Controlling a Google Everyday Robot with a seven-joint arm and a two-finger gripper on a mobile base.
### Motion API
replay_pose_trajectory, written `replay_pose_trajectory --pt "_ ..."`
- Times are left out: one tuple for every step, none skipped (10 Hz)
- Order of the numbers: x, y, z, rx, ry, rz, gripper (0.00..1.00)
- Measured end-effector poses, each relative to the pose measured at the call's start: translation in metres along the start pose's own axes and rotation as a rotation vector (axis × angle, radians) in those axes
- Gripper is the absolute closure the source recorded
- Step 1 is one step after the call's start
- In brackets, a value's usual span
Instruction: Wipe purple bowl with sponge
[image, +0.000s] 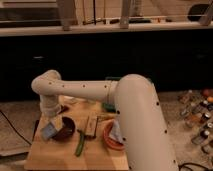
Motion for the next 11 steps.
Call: replay_pose_trajectory --pt "0.007 0.011 -0.002 0.008 -0.003 0.030 0.96" --pt "0.014 0.020 -0.004 0.016 -0.003 0.058 0.96" --pt "0.018 0.025 -0.006 0.022 -0.003 0.081 0.96" --pt "0.022 0.028 -0.008 0.029 -0.002 0.103 0.96" --pt "0.029 0.031 -0.010 0.034 0.001 0.120 0.96" --pt "0.037 0.028 -0.015 0.045 0.008 0.129 0.96" --pt "0.039 0.024 -0.017 0.051 0.010 0.124 0.96" --pt "0.042 0.021 -0.018 0.054 0.013 0.122 0.96" --pt "0.045 0.019 -0.020 0.055 0.012 0.113 0.96" --pt "0.043 0.016 -0.019 0.055 0.010 0.097 0.96" --pt "0.041 0.012 -0.019 0.057 0.007 0.079 0.96"
